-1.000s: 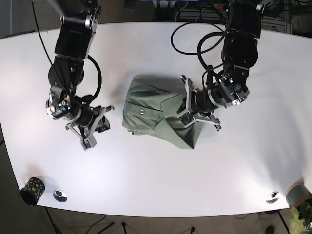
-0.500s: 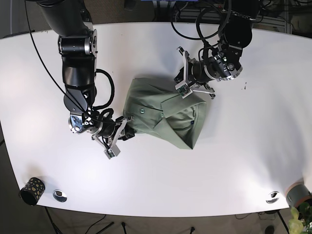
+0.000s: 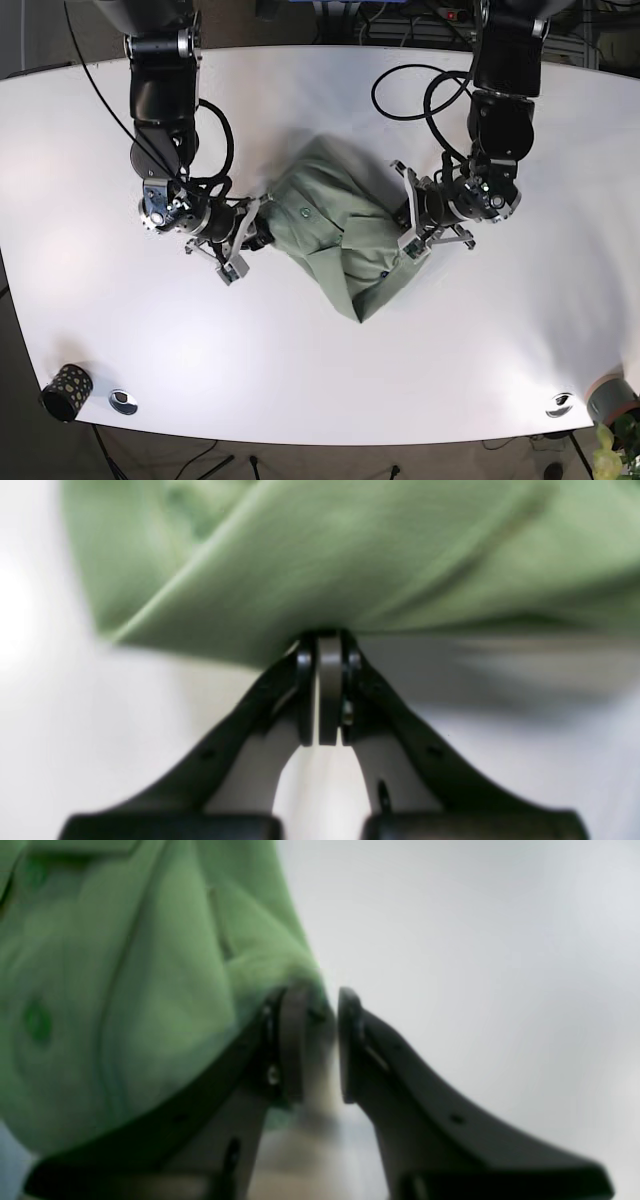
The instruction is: Fold the T-shirt properly
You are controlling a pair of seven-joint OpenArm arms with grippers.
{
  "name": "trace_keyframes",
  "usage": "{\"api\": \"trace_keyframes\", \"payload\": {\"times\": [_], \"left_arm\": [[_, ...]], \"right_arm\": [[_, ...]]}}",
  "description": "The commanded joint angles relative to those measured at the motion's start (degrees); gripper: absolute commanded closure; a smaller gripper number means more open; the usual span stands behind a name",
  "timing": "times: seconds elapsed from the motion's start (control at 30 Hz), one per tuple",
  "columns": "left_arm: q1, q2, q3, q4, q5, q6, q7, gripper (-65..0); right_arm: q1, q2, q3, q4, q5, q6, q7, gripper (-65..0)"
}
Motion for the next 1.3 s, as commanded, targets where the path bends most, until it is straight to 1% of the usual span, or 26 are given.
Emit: {"api": "trace_keyframes", "payload": {"times": [0.0,0.13,0.2,0.23,0.33,0.4,0.47,0.5,0.53,0.6,0.63,0.73,0.77,0.8,0.93,1.03,1.1,1.17,1.27], "left_arm": [[-2.8,-0.3,-1.1,0.6,-0.9,0.0,-1.2,0.0],[-5.0,-0.3,-3.3,0.8,-0.9,0.0,-0.8,0.0],[-5.3,-0.4,-4.2,2.3,-0.8,0.0,0.1,0.0],[-5.4,-0.8,-4.8,3.8,-0.7,0.0,1.5,0.0],[-5.4,-1.2,-5.3,7.2,-0.8,0.0,5.2,0.0],[-5.1,-1.2,-5.3,10.0,-0.8,0.0,6.6,0.0],[-4.6,-1.2,-5.4,13.2,-0.7,0.0,7.2,0.0],[-3.6,-1.2,-5.4,14.6,-0.7,0.0,7.2,-1.7],[-2.5,-1.2,-5.4,15.9,-0.7,0.7,7.2,-4.7],[-0.6,-1.0,-5.0,19.1,-0.7,4.6,7.1,-16.1],[0.2,-0.4,-4.9,20.3,-0.7,6.3,7.1,-21.5],[2.6,1.2,-4.7,24.0,-0.8,10.5,6.8,-34.7],[3.0,1.5,-4.6,24.6,-0.8,11.3,6.6,-36.9],[3.5,1.6,-4.6,25.0,-0.8,11.9,6.0,-38.1],[4.6,1.4,-4.6,23.8,-1.0,12.3,2.5,-38.5],[4.2,1.2,-4.6,20.7,-1.0,12.3,2.0,-38.6],[3.6,0.1,-4.6,18.7,-1.2,12.2,2.0,-38.6],[2.2,-1.3,-3.3,16.4,-1.5,10.1,2.0,-38.6],[1.2,-2.8,-1.2,13.0,-3.1,6.8,1.1,-38.6]], "right_arm": [[-1.2,-1.0,-0.1,5.7,1.0,0.49,-0.8,-9.4],[-6.6,-5.2,-0.3,13.1,0.8,0.49,-3.9,-9.4],[-8.4,-7.3,-2.2,15.3,0.9,0.49,-5.1,-9.4],[-9.4,-8.6,-3.8,16.4,0.9,0.49,-5.8,-9.4],[-10.8,-11.2,-7.7,17.3,0.9,0.49,-6.3,-9.4],[-10.9,-13.0,-8.2,17.3,0.9,0.49,-6.4,-9.4],[-10.9,-14.1,-8.2,17.3,0.8,0.49,-6.4,-9.4],[-10.8,-14.3,-8.2,17.3,0.9,0.49,-6.4,-9.4],[-10.7,-14.1,-8.2,17.3,0.9,0.49,-6.4,-9.4],[-10.5,-13.5,-8.1,17.3,0.6,0.49,-6.4,-9.4],[-10.4,-12.5,-7.7,17.3,0.7,0.49,-6.4,-9.4],[-9.3,-10.6,-6.4,17.3,1.0,0.49,-6.4,-9.4],[-9.2,-10.1,-6.1,17.3,1.0,0.49,-6.4,-9.4],[-9.0,-9.8,-5.6,17.3,1.0,0.49,-6.4,-9.4],[-8.8,-8.9,-2.7,17.2,1.0,0.49,-6.4,-9.4],[-8.8,-8.7,-1.3,17.2,1.0,0.49,-6.4,-9.4],[-8.8,-8.1,-1.0,17.2,1.0,0.49,-6.4,-9.4],[-8.9,-7.9,-1.0,17.2,1.0,0.49,-6.4,-9.4],[-9.1,-7.9,-1.0,17.2,1.0,0.49,-6.4,-9.4]]}}
